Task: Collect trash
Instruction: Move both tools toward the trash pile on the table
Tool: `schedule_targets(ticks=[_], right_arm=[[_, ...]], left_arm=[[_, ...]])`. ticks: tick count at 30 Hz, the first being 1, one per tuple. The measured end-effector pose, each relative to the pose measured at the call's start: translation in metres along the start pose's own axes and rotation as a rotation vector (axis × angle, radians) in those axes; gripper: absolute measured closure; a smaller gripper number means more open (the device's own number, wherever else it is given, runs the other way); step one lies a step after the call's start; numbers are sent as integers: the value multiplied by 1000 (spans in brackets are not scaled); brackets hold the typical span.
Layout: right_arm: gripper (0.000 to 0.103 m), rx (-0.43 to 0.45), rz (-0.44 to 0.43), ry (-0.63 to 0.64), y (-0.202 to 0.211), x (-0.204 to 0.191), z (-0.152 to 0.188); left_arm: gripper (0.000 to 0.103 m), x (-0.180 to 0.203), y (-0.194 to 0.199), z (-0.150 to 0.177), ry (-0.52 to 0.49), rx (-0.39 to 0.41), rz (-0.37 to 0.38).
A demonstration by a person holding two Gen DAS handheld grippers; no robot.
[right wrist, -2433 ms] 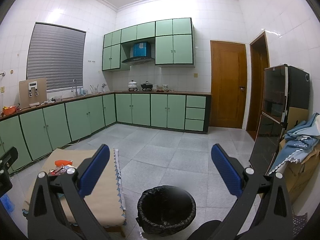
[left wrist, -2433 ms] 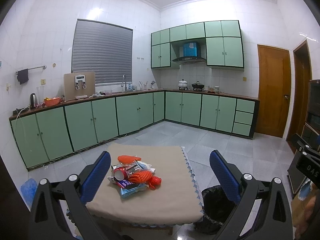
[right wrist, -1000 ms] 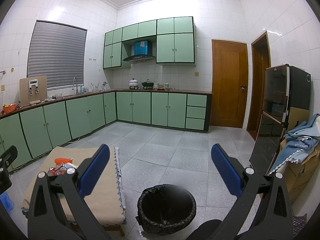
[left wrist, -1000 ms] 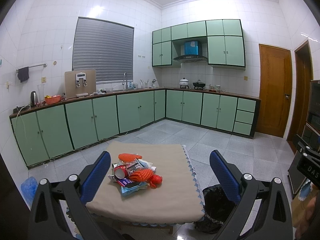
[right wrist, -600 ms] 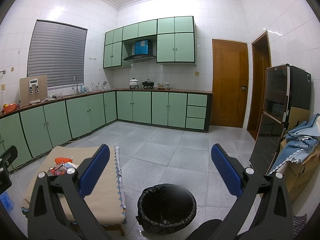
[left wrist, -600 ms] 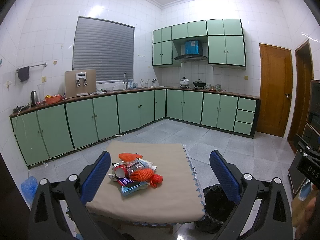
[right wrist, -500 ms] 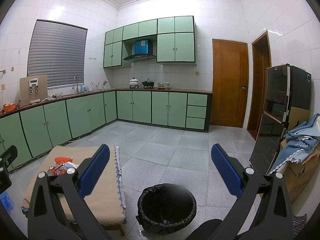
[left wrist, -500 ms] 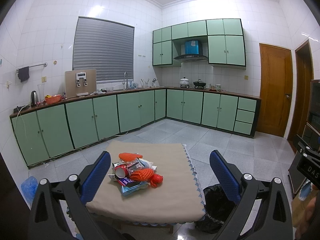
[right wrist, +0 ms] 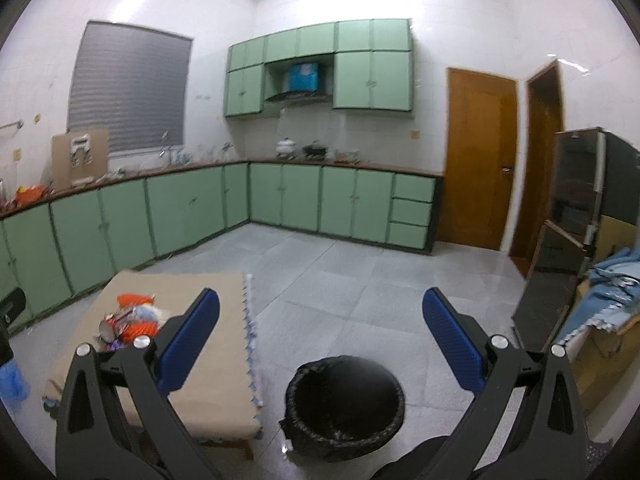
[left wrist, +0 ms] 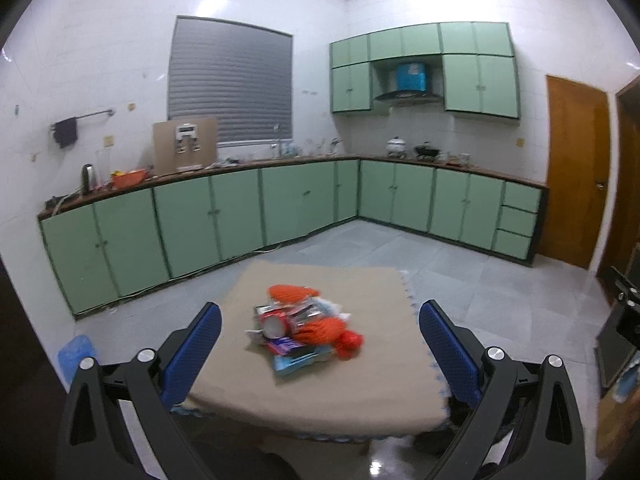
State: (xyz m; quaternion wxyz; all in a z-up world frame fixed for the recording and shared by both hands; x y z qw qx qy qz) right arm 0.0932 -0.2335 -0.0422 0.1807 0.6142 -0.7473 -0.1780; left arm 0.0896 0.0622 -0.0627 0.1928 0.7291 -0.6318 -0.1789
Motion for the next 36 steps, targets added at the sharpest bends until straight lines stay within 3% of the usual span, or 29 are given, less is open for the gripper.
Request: schedule_targets(ticks=[10,12,25,36], right_arm=[[5,-190,-292,155,-90,-105,17],[5,-209,-317,187,-106,-128,18],[5,-252,-315,264,-208,-165,25],[5,-276,-360,267,-304,-193,20]], left_arm=[[6,-68,-77,32,66,-126,-60],[6,-73,-94,32,73,-136,-53],[6,-54,-248,22,73,-236,-19],[12,-47,-337,37,66,-326,-37]])
Point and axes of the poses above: each gripper's, at about its wrist camera, not at the fingertips, and y roughly against the way its jaws point, x to its right, z to its underside, the point moved 6 cm from there along -y, roughly the way its jaws point, and after that the axes turned 9 degrees about -x, right-handed, at the moved point
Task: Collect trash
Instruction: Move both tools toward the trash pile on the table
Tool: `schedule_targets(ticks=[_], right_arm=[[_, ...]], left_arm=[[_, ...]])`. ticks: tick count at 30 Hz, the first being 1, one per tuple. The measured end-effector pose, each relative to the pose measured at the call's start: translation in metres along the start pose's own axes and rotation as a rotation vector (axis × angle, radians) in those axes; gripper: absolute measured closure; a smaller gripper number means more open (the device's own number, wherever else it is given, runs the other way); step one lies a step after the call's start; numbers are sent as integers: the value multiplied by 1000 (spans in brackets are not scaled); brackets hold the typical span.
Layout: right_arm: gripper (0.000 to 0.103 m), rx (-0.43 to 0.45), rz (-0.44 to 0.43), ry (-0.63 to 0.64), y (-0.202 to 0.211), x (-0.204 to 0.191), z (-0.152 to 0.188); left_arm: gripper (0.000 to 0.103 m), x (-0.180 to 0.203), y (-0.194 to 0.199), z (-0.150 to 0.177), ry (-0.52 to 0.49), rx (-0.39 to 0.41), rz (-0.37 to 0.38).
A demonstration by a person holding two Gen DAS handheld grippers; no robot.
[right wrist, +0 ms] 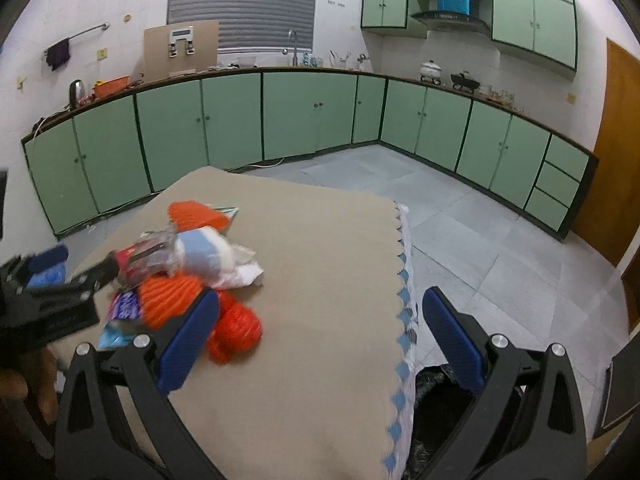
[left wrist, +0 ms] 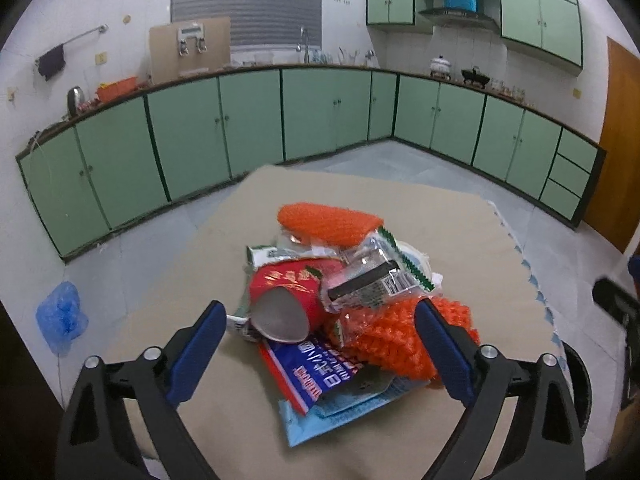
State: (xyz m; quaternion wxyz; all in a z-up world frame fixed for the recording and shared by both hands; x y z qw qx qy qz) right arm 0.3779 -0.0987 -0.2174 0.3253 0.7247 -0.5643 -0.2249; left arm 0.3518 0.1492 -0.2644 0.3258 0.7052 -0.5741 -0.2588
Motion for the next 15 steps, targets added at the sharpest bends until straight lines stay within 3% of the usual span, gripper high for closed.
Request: schedule_targets(ticks=[5,6,8,9,10,12,15], right_arm=[[5,-11,-19,-15,-18,8,-3],[5,-14,-21,-16,-19,8,-1],[5,-18,-25,-15,-23,5,1],[5,-21,-26,-13,-24,5,3],[5,-24,-27,-11,-25,4,5],[5,-28,-28,-10,-26,3,7],[5,-39,-36,-8,-25,1,11]], left_arm=[[14,12,-33,-1,-45,-54,-5],[19,14,-41,-1,-55,-69,-15],[38,16,-51,-1,-62,-91,-23],[55,14,-53,-1,-61,-99,-21],[66,13,-54,-1,-53,-104,-18],[84,11,-50,0,-43,-94,-6],[102,8,-40,3,-38,-63,25]])
Point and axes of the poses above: each gripper's, at about its wrist camera, not at the fingertips, and y roughly against the way its jaws point, x to its right, z to its underside, the point moved 6 cm from there along -y, roughly the way its jaws point, and after that the axes turned 9 degrees about -x, right-handed, at the moved point
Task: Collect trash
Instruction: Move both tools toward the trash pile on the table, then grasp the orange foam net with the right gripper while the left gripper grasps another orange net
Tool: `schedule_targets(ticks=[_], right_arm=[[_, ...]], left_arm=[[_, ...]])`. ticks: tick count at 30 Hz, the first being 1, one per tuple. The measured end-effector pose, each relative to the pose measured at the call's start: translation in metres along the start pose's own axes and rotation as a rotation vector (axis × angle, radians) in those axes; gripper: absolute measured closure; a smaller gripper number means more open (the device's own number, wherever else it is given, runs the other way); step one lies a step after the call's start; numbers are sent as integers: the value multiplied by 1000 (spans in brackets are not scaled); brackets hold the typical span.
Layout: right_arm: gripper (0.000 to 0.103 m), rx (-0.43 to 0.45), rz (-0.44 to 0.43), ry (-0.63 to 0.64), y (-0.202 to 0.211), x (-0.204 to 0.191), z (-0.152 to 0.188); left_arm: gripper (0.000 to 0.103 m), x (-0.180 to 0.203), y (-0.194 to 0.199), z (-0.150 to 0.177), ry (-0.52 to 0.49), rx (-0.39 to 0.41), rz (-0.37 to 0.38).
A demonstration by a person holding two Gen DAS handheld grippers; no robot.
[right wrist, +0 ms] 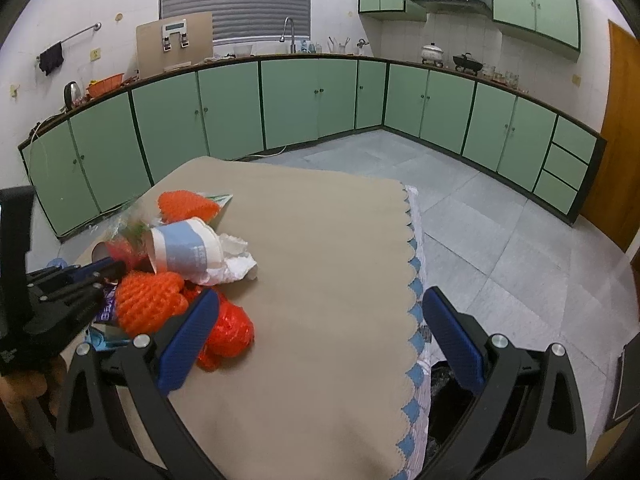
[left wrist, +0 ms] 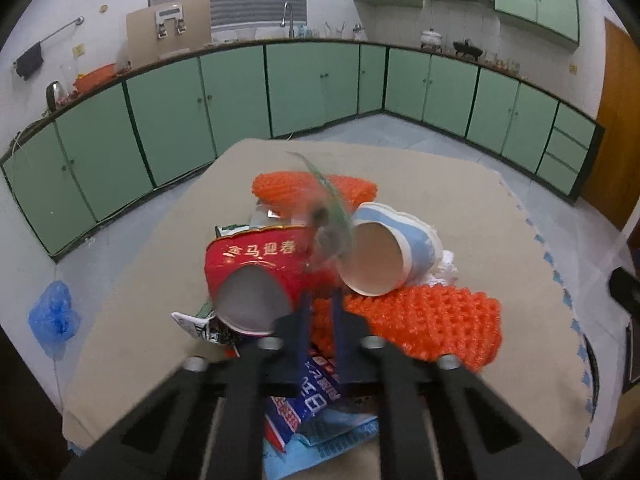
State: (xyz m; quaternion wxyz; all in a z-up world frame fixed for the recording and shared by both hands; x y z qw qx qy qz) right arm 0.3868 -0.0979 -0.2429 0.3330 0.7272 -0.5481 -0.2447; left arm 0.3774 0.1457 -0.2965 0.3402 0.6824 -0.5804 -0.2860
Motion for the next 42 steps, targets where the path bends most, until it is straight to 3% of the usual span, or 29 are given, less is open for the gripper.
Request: schedule_targets(ticks=[19,23,26,32,34,35,36,42], right_arm=[[5,4,-60,61,12,-49,1],[5,6,-61,70,11,-54,1],[5,2,-54,69,7,-53,1],[5,-19,-44,57,-4,-48,1],[5,-31,-40,57,-8,-48,3],[5,-35,-38,59,-9,-49,4],[5,-39,-37,62,-10,-50,5],[5,-44,-32,83,-8,-55,8]], left_arm=[[103,-31,62,11,37,99,50],[103,-26,47,15,6,59,59],[84,-24,32,17,-6,42,54],[82,-25,2,18,-22,16,40],[84,-28,-6,16,-6,11,42],[97,-29,-8,16,-2,9,44],[103,-32,-10,14,8,9,50],[103,-41,8,15,39,55,123]])
Point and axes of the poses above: each gripper's, at about its wrist camera, not at the fingertips, and y roughly against the way its jaws point, x to its right, z to its underside, the point moved 6 cm from there along -y, roughly the way its jaws point, and after that the axes turned 9 degrees about -x, right-handed, at the moved point
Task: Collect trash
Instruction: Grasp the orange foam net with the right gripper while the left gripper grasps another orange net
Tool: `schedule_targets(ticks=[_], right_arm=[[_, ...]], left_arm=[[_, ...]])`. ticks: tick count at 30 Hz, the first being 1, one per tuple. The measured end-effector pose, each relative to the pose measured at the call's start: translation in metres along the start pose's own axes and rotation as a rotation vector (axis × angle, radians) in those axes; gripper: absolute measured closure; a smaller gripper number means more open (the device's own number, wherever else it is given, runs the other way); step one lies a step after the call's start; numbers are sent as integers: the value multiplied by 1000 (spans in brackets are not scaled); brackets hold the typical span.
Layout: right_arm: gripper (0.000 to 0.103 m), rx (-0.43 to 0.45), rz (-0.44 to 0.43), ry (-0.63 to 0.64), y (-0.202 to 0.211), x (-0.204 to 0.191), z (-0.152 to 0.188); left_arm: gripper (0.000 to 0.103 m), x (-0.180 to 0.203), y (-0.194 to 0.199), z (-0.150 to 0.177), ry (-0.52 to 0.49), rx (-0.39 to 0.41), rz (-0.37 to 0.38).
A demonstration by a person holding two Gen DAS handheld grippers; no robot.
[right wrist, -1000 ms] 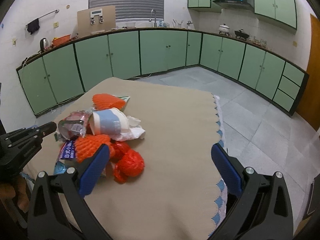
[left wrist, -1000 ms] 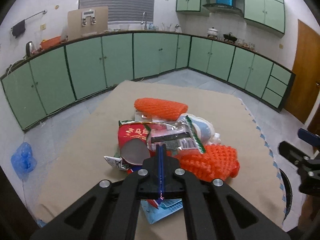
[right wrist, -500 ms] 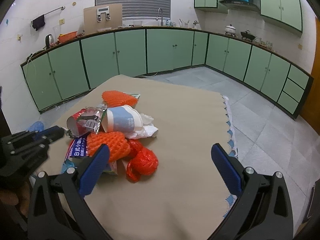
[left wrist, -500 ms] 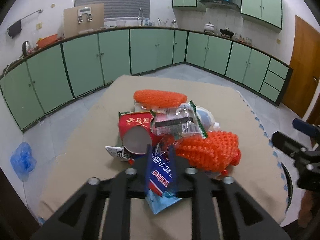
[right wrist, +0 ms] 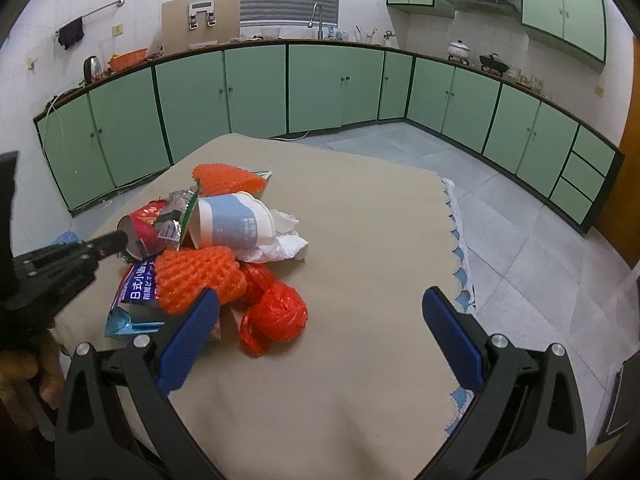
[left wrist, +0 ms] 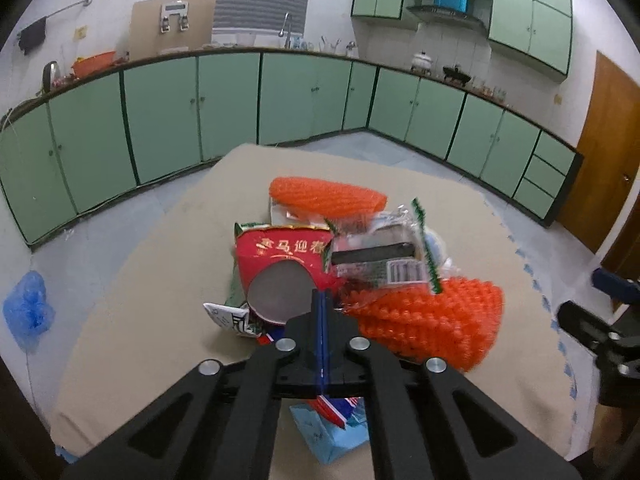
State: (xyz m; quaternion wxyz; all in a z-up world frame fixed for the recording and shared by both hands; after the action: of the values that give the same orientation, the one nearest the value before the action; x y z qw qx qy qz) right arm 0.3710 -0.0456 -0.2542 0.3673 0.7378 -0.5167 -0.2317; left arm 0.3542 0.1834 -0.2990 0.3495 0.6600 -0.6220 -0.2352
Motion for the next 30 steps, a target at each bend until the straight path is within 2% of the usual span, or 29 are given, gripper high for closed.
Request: schedule_targets(ticks=[2,4,5,8,10,13,16,20,21,22,24,25,30], right_arm=[[5,7,1,0,3,-1,-1],[5,11,-3,0,5,-2,-2],[5,12,-3,1,6,-3,-3],[5,17,-3,4,8,-5,-2],[5,16,-4,1,6,-4,-1],[5,2,-11,-15,0,2,1],[5,-11,-21,-29,-5,7,4],[5,-10,-26,-44,-5,14,4],[5,-12,-26,-45,-6,15,4],[5,-14,-26,-46,-7,16,4],[5,-18,-28,-48,-8,15,4],[5,-18,-30,-47,-7,14,4],[5,-3,-23,-27,0,10,1]], left_arm=[[102,4,5,0,-19,-3,2],[74,6,8,-2,-17,10,0],[52,9,7,-3,-27,16,-11],[43,23,0,-9,-63,1,7],[30,33,-5,-15,-87,1,-21],[30,43,-14,-21,-91,-4,-25],[31,42,-28,-29,-57,-25,-47],[33,42,-40,-28,-70,-53,-65],[38,42,-41,-28,-78,-55,-73],[59,44,-41,-28,-84,-55,-66],[93,44,-44,-27,-89,-71,-50],[103,43,-45,-26,-89,-70,-46],[103,38,-38,-21,-78,-43,-11]])
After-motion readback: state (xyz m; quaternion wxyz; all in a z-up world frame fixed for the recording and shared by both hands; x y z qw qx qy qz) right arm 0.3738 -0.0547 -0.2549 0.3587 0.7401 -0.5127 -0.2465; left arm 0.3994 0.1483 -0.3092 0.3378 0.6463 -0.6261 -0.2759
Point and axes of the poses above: each gripper's, at about its wrist camera, not at the fingertips, and y roughly against the way its jaws point, x to its right, z to its underside, the point moved 6 cm from there along -y, roughly the way its jaws point, and after that the axes turned 9 degrees about -x, right-handed, at the moved point
